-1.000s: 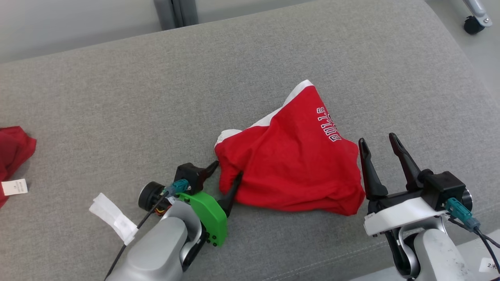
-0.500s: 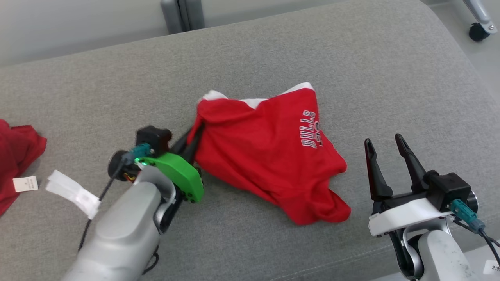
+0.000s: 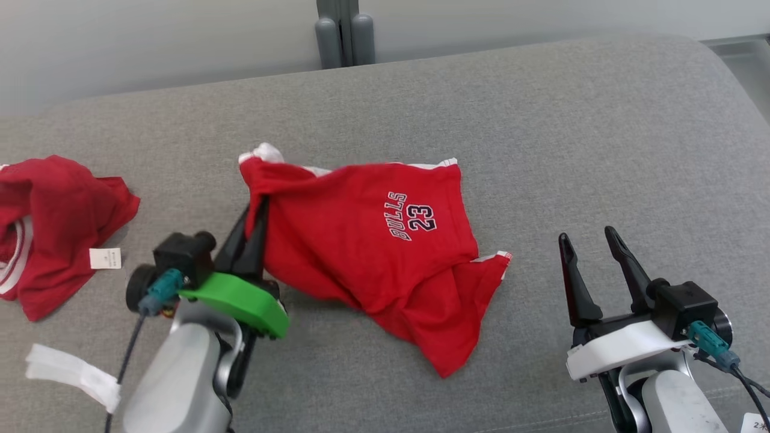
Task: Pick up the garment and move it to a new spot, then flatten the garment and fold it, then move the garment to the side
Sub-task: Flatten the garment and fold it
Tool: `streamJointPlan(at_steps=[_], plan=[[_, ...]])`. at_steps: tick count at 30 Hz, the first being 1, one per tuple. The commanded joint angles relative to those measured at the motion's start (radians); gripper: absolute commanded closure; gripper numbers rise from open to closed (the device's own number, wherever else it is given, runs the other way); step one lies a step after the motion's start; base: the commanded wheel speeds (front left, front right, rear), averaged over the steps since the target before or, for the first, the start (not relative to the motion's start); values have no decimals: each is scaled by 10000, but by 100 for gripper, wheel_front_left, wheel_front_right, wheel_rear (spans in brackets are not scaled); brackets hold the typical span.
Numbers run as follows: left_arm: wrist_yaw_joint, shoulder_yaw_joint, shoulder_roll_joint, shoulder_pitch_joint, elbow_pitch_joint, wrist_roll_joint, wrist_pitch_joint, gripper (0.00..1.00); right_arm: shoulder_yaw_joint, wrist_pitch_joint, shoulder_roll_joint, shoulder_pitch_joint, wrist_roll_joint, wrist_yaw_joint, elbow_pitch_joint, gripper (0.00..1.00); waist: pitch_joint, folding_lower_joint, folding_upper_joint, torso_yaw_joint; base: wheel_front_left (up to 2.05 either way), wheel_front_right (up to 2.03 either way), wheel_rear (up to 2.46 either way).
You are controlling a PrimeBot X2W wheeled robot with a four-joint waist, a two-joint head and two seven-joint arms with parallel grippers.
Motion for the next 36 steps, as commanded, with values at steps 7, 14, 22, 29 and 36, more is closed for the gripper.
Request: streamJointPlan(at_steps=[7,14,22,29,36], plan=[[-325,-683,-755,1911,4,620,-5,100,-63,-33,-31,226,46,-11,143,0,-336,0,0,450,0,0,0],[-348,-986,-1027,2769,125,393,-4,0,-175,-33,-64,378,28,-11,274,0,-419,0,0,721,0,0,0],[-351,626,-1080,3117,-1161,719,-4,0,-244,-33,-156,344,-31,-11,497,0,-606,0,0,1082,0,0,0],[-352,3006,-1157,3508,-2459,1372,-6,0,-234,-33,-271,90,-92,-11,778,0,-670,0,0,1353,0,0,0],[-353,4327,-1194,3844,-3036,2012,-5,0,-249,-33,-342,-11,-29,-13,1037,0,-631,0,0,1568,0,0,0]])
